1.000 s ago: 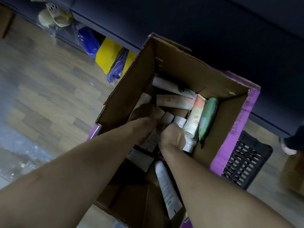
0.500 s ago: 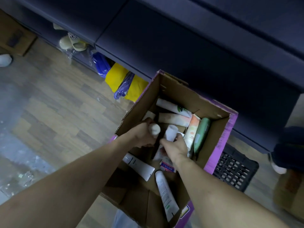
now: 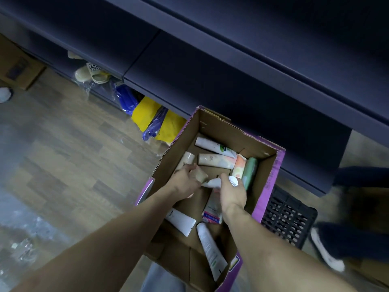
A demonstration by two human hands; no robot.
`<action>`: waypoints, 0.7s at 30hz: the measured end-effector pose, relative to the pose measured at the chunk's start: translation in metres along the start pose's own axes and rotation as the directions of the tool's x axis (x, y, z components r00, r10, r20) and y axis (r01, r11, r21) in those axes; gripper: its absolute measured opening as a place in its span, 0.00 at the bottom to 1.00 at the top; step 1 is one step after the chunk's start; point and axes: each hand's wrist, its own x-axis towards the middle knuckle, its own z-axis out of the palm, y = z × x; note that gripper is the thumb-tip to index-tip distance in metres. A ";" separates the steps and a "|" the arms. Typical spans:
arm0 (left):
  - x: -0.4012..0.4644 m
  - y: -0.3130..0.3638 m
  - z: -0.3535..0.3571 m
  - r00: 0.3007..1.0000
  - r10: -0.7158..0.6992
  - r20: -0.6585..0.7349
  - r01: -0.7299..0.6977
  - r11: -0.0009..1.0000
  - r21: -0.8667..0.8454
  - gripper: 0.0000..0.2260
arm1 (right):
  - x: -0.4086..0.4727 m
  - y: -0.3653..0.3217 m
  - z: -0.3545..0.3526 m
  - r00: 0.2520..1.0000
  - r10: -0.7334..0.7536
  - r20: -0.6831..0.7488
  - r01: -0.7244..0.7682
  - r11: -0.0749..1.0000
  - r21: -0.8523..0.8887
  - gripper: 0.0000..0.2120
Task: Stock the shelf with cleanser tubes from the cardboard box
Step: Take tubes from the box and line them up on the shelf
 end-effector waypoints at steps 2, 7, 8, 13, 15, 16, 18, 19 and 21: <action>-0.003 -0.007 0.000 0.997 -0.082 0.010 0.083 0.995 -0.062 0.27 | -0.002 0.006 0.003 1.000 -0.013 -0.022 0.012 0.999 -0.050 0.25; -0.015 -0.008 -0.004 0.966 -0.253 0.051 0.255 0.906 -0.339 0.03 | -0.011 0.006 -0.003 0.998 0.023 -0.050 -0.022 1.000 0.022 0.14; -0.017 -0.007 -0.005 0.963 -0.267 0.041 0.263 0.891 -0.369 0.03 | -0.011 0.007 -0.004 0.998 0.039 -0.047 -0.038 0.999 0.017 0.15; -0.017 -0.004 -0.005 0.969 -0.244 0.028 0.236 0.891 -0.387 0.16 | -0.020 0.005 -0.008 0.983 0.165 0.077 -0.171 0.983 0.068 0.14; -0.017 -0.004 -0.006 0.973 -0.226 0.042 0.225 0.901 -0.369 0.17 | -0.024 0.005 -0.010 0.979 0.174 0.107 -0.183 0.980 0.077 0.13; -0.018 -0.002 -0.007 0.975 -0.219 0.043 0.220 0.910 -0.351 0.16 | -0.026 0.006 -0.010 0.981 0.166 0.101 -0.175 0.981 0.089 0.13; -0.019 0.000 -0.009 0.979 -0.201 0.032 0.201 0.927 -0.316 0.17 | -0.031 0.007 -0.011 0.986 0.144 0.087 -0.153 0.982 0.111 0.12; -0.020 0.001 -0.011 0.981 -0.192 0.032 0.193 0.934 -0.299 0.19 | -0.033 0.007 -0.012 0.987 0.135 0.086 -0.144 0.982 0.120 0.12; -0.025 0.005 -0.014 0.987 -0.161 0.024 0.162 0.954 -0.251 0.20 | -0.039 0.007 -0.012 0.987 0.133 0.087 -0.145 0.979 0.141 0.11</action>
